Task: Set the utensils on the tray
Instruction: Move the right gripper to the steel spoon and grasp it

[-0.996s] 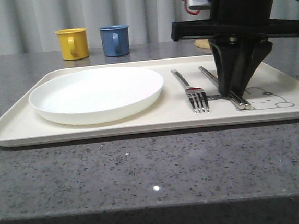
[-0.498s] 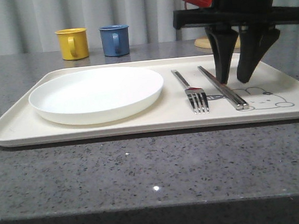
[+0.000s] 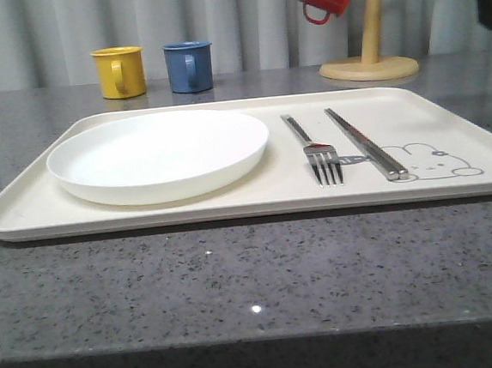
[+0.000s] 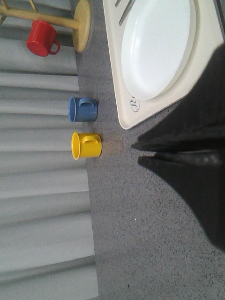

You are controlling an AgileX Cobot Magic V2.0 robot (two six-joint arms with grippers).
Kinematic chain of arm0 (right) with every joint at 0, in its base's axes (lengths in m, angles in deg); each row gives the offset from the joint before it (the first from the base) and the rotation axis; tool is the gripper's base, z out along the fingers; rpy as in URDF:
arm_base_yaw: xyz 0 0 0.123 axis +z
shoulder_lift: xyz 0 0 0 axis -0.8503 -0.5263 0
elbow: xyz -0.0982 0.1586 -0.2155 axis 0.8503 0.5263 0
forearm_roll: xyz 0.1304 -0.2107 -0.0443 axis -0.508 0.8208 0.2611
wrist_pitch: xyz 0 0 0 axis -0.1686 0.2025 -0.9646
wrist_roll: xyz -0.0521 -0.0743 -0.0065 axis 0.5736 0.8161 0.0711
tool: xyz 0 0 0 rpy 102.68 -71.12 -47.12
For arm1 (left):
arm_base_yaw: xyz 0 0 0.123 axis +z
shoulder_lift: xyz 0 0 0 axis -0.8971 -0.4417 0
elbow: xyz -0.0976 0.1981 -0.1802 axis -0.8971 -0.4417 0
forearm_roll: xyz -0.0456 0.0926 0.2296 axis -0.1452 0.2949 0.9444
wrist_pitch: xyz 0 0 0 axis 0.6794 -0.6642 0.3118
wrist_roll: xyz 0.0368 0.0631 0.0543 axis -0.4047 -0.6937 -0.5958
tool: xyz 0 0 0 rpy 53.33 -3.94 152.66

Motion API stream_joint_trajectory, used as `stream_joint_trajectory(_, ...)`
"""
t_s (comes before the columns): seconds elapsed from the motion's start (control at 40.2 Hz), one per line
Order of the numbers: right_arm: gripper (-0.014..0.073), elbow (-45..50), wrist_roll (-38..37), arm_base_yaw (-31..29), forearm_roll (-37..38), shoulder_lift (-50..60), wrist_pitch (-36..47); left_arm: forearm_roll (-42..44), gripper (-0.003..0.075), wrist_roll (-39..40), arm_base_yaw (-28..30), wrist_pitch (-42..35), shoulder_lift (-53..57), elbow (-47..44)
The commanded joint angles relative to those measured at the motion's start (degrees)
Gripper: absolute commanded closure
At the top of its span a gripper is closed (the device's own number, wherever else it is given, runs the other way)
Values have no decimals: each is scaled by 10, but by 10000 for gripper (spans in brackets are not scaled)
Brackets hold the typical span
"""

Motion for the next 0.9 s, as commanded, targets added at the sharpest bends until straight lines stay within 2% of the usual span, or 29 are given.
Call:
stream_joint_trajectory(0.0, 230, -14, 35, -55, 18, 35, -61, 0, 739, 6, -1, -45, -9, 16)
stream_joint_trajectory(0.224, 230, -4, 69, -171, 7, 23, -39, 0, 739, 6, -1, -45, -9, 16)
stream_joint_trajectory(0.348, 230, 0, 82, -205, -8, 0, -12, 0, 739, 6, -1, -45, -9, 16)
stream_joint_trajectory(0.548, 230, 0, 89, -228, -8, -53, -3, 0, 739, 6, -1, -45, -9, 16)
stream_joint_trajectory(0.871, 230, 0, 92, -223, -18, -97, 28, 0, 739, 6, -1, -45, -9, 16)
